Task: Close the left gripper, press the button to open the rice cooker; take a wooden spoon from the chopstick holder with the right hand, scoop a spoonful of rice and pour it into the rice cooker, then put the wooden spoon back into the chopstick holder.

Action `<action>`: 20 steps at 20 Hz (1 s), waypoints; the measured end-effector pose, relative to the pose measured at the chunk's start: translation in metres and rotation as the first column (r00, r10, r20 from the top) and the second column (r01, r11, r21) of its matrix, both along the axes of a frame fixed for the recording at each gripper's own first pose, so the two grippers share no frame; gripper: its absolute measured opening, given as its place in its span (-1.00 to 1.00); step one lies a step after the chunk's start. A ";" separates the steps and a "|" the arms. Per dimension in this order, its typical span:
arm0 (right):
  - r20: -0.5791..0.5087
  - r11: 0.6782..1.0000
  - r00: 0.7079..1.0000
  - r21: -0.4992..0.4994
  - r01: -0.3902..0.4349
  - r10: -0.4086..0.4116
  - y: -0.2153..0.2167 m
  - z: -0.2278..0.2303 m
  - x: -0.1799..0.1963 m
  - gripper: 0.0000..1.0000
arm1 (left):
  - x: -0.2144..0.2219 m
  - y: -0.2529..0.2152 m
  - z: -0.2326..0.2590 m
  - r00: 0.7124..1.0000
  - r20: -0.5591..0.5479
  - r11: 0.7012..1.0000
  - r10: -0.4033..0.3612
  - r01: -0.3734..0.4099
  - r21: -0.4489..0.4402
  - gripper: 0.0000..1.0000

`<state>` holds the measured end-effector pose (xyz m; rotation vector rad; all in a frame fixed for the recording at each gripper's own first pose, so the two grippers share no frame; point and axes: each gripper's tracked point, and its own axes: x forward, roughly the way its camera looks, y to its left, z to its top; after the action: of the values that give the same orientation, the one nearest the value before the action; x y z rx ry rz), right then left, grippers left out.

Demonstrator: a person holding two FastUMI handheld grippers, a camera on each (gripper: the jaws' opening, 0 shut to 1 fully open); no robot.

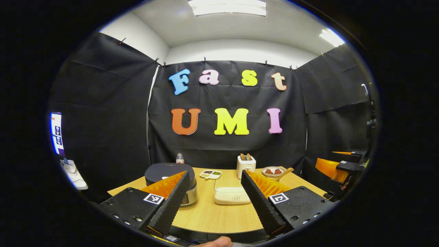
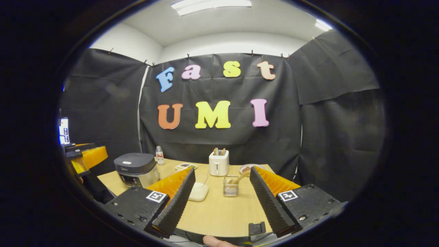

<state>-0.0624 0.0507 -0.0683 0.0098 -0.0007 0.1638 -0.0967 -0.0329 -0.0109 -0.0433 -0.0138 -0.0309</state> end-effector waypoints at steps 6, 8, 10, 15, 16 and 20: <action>0.012 1.000 1.000 -0.004 -0.010 0.010 0.004 0.004 -0.004 0.96 | 0.001 0.007 0.003 1.000 0.006 1.000 0.008 -0.008 -0.005 0.92; 0.010 1.000 1.000 -0.005 -0.012 0.012 0.005 0.004 -0.005 1.00 | 0.000 0.005 0.004 1.000 0.006 1.000 0.002 -0.002 -0.007 0.92; 0.012 1.000 1.000 -0.008 -0.014 0.014 0.006 0.005 -0.005 1.00 | 0.000 0.004 0.002 1.000 0.003 1.000 -0.004 0.004 -0.007 0.92; 0.015 1.000 1.000 -0.010 -0.015 0.015 0.005 0.006 -0.006 1.00 | 0.000 0.004 0.002 1.000 0.000 1.000 -0.004 0.004 -0.006 0.92; 0.014 1.000 1.000 -0.010 -0.015 0.015 0.007 0.006 -0.005 1.00 | 0.000 0.005 0.002 1.000 0.001 1.000 -0.002 0.002 -0.007 0.92; 0.019 1.000 1.000 -0.014 -0.019 0.019 0.008 0.007 -0.006 0.96 | 0.001 0.005 0.002 1.000 -0.001 1.000 -0.003 0.003 -0.008 0.92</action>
<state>-0.0680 0.0591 -0.0613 -0.0057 -0.0182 0.1832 -0.0953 -0.0280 -0.0090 -0.0509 -0.0123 -0.0340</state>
